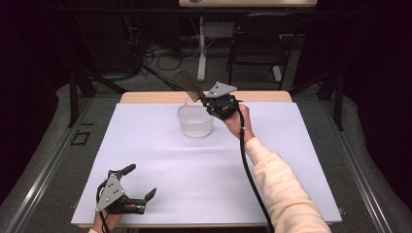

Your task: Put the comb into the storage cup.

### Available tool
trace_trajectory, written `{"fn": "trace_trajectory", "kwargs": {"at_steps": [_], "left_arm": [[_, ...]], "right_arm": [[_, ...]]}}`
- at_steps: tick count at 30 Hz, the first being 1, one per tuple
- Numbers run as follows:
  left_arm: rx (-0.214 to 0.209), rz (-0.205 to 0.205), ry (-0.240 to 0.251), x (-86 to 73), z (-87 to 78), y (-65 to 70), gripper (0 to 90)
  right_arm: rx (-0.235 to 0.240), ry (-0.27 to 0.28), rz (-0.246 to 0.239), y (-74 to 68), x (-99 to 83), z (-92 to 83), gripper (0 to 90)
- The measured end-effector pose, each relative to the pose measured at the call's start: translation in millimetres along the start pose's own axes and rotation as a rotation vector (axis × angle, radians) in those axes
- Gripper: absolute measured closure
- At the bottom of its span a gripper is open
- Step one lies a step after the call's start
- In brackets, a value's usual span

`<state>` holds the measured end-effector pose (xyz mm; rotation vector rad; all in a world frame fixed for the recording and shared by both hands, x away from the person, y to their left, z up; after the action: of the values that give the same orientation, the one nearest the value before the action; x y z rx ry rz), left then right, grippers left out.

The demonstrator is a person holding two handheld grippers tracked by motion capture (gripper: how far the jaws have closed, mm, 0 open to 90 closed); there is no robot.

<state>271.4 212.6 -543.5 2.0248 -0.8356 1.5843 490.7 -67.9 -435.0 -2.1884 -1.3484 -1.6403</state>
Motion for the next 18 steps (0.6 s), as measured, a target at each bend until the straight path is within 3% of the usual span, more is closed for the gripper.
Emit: {"fn": "trace_trajectory", "kwargs": {"at_steps": [18], "left_arm": [[-0.001,-0.001,0.003,0.2,-0.3,-0.1,0.1]], "right_arm": [[-0.007,0.027,-0.027,-4.5,9.4,6.6,72.8]]}}
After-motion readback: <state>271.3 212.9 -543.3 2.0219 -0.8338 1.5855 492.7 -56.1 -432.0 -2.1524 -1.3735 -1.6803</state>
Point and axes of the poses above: each handheld gripper's, and its own axes: z roughly forward along the jaws, x roughly out of its top, y roughly to its right, the point moved 4 cm from there along z, roughly forward along the jaws, and after that the axes turned 7 degrees about -z, right-handed, at the moved point
